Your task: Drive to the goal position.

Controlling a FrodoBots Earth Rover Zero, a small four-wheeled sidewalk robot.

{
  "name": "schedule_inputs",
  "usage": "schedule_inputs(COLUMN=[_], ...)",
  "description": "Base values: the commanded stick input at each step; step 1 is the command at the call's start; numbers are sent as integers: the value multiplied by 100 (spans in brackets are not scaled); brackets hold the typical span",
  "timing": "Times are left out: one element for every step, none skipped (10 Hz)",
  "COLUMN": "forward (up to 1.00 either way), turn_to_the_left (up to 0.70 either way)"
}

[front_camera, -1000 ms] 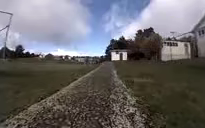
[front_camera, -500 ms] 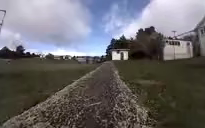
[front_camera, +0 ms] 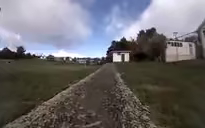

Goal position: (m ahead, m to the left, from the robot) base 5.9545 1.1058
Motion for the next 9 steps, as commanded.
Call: schedule_inputs(forward=[100,100,100,100,100,100,100,100,100], turn_to_the_left=[0,0,0,0,0,0,0,0,0])
